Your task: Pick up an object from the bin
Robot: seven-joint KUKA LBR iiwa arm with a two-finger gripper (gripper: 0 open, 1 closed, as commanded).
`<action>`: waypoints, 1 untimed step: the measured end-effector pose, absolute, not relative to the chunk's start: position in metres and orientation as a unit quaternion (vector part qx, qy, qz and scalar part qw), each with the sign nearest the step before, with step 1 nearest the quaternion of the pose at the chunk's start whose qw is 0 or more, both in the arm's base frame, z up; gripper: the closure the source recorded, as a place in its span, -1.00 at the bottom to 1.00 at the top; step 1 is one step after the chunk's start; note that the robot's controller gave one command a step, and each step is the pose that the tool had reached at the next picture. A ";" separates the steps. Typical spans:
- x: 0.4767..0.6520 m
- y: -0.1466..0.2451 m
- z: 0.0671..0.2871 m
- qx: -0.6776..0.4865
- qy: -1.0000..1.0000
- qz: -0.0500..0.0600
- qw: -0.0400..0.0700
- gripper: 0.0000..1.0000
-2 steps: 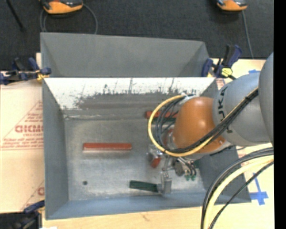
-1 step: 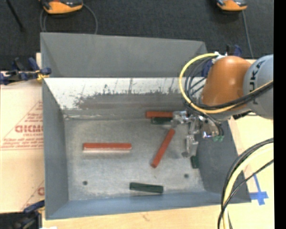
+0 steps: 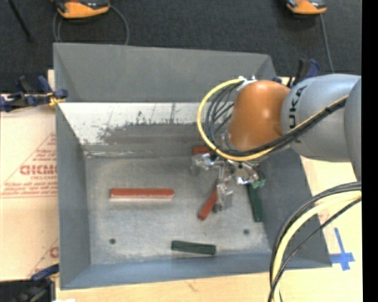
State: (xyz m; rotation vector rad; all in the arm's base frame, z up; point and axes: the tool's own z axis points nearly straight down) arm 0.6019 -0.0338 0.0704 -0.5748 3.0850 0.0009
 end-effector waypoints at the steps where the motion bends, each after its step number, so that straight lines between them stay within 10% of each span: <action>1: 0.602 -0.034 0.071 -0.180 0.984 0.001 0.002 1.00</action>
Offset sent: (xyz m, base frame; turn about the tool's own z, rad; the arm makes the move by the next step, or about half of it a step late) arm 0.0000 0.0000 0.0000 0.0000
